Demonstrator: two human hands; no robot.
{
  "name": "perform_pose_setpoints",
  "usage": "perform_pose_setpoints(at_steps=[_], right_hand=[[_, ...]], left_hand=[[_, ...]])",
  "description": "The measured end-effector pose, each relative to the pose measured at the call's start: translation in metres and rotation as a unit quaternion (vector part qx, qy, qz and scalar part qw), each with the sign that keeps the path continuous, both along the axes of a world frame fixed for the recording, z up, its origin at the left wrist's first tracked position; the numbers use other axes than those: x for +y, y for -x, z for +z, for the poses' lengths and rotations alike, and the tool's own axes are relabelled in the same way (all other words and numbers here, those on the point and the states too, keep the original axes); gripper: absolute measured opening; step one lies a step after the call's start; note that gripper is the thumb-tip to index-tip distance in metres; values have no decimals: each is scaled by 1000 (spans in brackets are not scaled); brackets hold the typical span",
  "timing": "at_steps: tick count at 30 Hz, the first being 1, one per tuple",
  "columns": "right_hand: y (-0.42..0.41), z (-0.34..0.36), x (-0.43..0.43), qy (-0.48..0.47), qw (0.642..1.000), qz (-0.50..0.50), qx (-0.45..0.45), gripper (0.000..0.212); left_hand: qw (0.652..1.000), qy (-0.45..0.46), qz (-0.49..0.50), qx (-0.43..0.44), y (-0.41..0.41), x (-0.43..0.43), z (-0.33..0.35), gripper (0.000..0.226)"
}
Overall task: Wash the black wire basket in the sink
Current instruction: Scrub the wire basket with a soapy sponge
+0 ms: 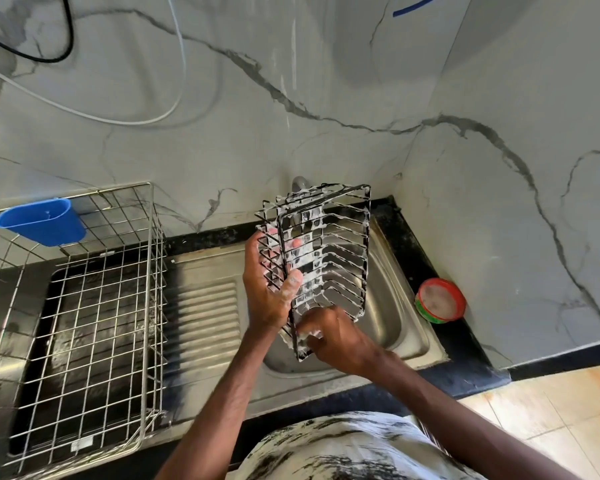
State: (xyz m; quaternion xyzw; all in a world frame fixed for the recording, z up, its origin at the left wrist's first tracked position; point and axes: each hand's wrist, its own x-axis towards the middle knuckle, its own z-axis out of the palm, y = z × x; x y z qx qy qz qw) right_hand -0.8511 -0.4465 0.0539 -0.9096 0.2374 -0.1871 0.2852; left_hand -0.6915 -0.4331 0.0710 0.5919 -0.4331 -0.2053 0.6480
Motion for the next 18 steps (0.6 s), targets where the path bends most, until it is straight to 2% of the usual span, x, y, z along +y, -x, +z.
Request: perform_pose_setpoints(at_steps=[3,5,10,14,16,18], right_hand=[[18,-2,2,-23,999,36,-21,31],[23,-1,5,-50,998,40,-3,37],[35,1,-8,39,999,3,-31,36],[28,-11,-11,99,992,-34,-69,39],[13,-7,11,69,995,10,-69,37],[11,-15,22,43,998,2,-47,35]], left_hand=[[1000,-8,24,1,-15,-5,-6,80],[999,0,41,2,-21,-7,-4,79],[996,40,57,-52,-19,-8,9,75],[997,48,57,-24,-21,-5,3,73],[996,41,66,-36,-18,-3,3,78],[995,40,75,-53,-14,1,11,77]])
